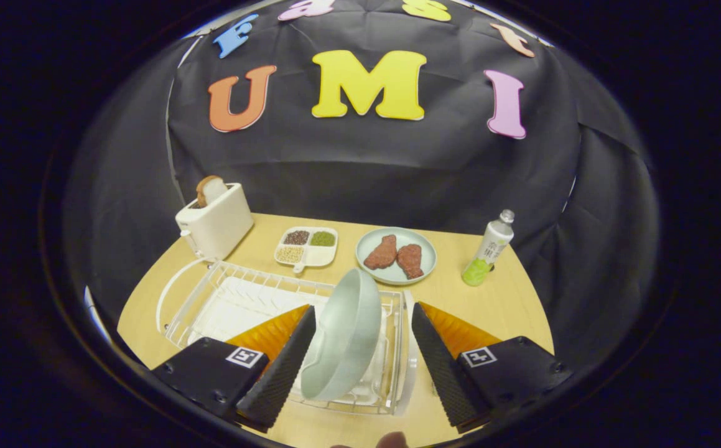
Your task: Take the plate from the dish rack, then take the spoon from the basket and place it into the plate.
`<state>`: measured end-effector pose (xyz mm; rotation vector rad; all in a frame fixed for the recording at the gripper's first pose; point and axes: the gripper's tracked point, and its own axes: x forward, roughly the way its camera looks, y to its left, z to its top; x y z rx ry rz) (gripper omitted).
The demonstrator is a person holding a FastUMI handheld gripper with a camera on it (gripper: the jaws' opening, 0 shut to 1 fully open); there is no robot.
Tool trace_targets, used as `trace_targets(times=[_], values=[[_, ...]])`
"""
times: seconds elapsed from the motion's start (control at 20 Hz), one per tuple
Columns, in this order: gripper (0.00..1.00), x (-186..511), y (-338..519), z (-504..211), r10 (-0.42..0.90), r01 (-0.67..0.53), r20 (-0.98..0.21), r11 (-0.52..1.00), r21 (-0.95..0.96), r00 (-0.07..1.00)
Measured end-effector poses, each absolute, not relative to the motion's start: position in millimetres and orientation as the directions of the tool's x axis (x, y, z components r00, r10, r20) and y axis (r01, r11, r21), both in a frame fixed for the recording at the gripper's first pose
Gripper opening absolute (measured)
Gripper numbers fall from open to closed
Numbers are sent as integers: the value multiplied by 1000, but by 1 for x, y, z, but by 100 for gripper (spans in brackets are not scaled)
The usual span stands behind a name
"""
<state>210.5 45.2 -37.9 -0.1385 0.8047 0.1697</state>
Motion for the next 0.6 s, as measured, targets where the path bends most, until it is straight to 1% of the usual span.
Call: trace_targets(times=[0.05, 0.25, 0.35, 0.4, 0.45, 0.5, 0.6], values=[[98, 212, 46, -46, 96, -191, -741, 981, -44, 664], [84, 223, 47, -56, 74, -152, -754, 988, -34, 652], [72, 226, 49, -57, 66, -141, -758, 989, -34, 649], [63, 228, 49, -57, 62, -135, -760, 990, -34, 646], [57, 229, 49, -56, 53, -124, -758, 992, -38, 650], [43, 230, 48, -56, 32, -108, -759, 993, -50, 651], [33, 229, 48, -53, 6, -92, -758, 993, -72, 652]])
